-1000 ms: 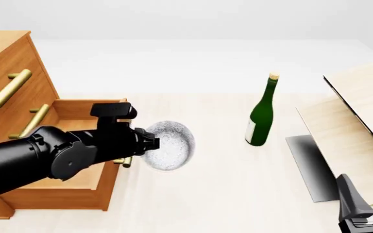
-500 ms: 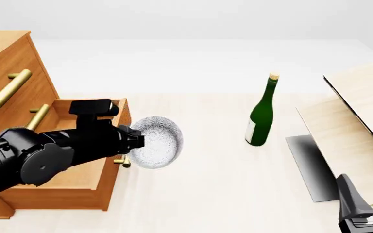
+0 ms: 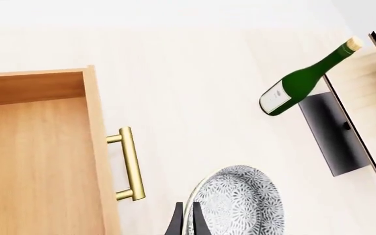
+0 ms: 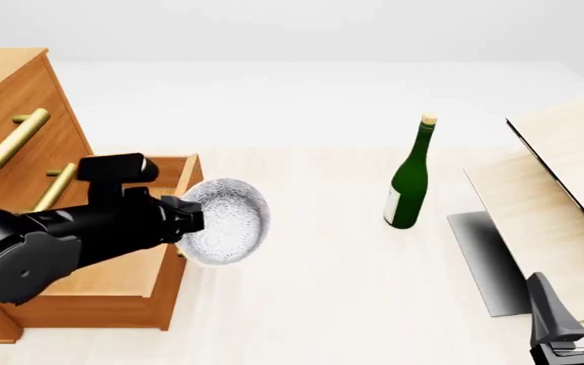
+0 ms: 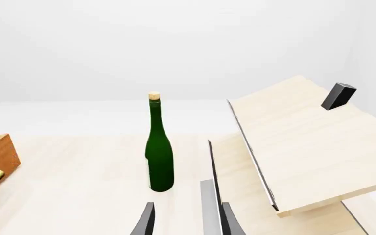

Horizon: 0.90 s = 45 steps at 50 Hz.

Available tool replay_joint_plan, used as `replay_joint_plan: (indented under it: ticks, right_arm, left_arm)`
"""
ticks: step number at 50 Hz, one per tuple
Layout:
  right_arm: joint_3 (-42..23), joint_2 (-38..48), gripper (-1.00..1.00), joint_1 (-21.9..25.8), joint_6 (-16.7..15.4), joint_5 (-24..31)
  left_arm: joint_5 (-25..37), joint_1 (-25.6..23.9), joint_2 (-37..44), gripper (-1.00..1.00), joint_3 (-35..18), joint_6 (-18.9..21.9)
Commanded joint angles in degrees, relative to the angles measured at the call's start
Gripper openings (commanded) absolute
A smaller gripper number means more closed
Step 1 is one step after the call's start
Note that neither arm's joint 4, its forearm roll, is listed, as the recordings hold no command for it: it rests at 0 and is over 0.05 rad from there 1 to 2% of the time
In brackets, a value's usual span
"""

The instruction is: Put the bowl in the bottom drawer of the cabinet and close it.

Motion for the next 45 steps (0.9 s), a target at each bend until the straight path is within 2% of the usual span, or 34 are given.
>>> replay_joint_plan:
  ticks: [1, 45]
  right_arm:
    - [0.04, -0.07, 1.0, 0.0, 0.03, 0.02]
    - [0.04, -0.09, 1.0, 0.02, 0.01, 0.03]
  left_arm:
    - [1.71, 0.74, -3.47, -1.0, 0.3, 0.88]
    - [13.4, 6.44, -19.64, -1.0, 0.76, 2.55]
